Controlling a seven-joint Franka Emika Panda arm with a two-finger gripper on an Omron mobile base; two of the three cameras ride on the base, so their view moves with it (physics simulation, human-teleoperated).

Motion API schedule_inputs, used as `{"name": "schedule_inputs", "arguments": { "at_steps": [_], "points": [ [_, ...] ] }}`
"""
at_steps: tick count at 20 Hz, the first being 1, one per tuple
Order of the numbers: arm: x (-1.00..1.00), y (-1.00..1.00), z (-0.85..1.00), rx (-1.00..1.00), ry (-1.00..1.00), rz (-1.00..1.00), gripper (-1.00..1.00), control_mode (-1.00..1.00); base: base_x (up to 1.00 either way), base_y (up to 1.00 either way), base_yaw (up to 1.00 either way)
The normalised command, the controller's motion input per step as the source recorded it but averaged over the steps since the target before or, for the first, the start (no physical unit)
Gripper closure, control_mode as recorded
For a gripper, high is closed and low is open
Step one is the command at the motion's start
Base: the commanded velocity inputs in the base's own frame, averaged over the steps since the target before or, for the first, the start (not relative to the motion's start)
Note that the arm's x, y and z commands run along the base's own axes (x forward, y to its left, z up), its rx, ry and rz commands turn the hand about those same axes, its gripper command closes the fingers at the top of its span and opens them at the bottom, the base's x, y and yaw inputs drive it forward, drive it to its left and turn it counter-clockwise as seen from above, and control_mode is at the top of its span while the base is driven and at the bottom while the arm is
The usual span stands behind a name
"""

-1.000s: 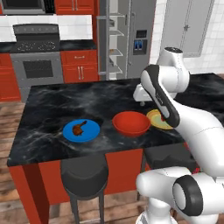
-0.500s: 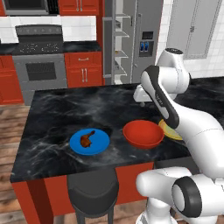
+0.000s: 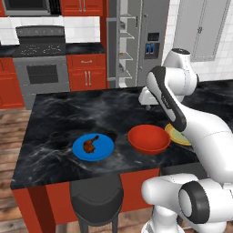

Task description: Pick the chicken drumstick and bell pepper from their plates and place them in the bowl. Then put the bowl in the fridge.

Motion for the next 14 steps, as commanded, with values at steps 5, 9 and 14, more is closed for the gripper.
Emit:
{"name": "schedule_inputs", "arguments": {
  "at_steps": [5,9,14],
  "points": [
    [0.0,0.0,0.0,0.0,0.0,0.0,-1.0,1.0,0.0,0.0,0.0],
    [0.0,0.0,0.0,0.0,0.0,0.0,-1.0,1.0,0.0,0.0,0.0],
    [0.0,0.0,0.0,0.0,0.0,0.0,-1.0,-1.0,0.0,0.0,0.0]
  ]
}}
